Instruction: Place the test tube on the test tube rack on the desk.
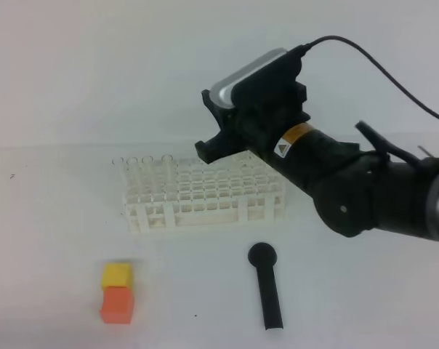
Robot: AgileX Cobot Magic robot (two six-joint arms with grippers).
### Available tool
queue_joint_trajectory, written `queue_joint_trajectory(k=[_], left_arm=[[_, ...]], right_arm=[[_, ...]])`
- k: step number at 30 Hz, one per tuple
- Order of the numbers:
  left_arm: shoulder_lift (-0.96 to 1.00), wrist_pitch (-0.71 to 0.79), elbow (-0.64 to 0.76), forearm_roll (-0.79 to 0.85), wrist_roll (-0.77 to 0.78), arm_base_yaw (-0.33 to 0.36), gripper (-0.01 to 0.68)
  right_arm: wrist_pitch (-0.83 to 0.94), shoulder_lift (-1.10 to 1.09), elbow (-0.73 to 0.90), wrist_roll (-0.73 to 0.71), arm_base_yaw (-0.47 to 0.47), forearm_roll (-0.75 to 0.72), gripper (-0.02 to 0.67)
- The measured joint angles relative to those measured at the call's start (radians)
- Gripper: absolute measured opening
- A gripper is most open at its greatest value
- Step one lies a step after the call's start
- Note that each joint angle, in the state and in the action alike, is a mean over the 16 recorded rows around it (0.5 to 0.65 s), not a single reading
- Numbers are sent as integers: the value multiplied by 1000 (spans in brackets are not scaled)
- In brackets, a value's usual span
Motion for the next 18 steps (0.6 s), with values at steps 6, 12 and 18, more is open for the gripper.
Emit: queue_joint_trajectory(k=[6, 12, 18], left_arm=[[0, -2, 0, 37, 0, -3, -1], [1, -4, 0, 66, 0, -16, -1], [2, -4, 0, 76, 0, -30, -1]], right_arm=[[-78, 119, -95, 41, 17, -9, 120], [-115, 181, -129, 68, 37, 4, 120], [-119, 196, -134, 100, 57, -7, 120]])
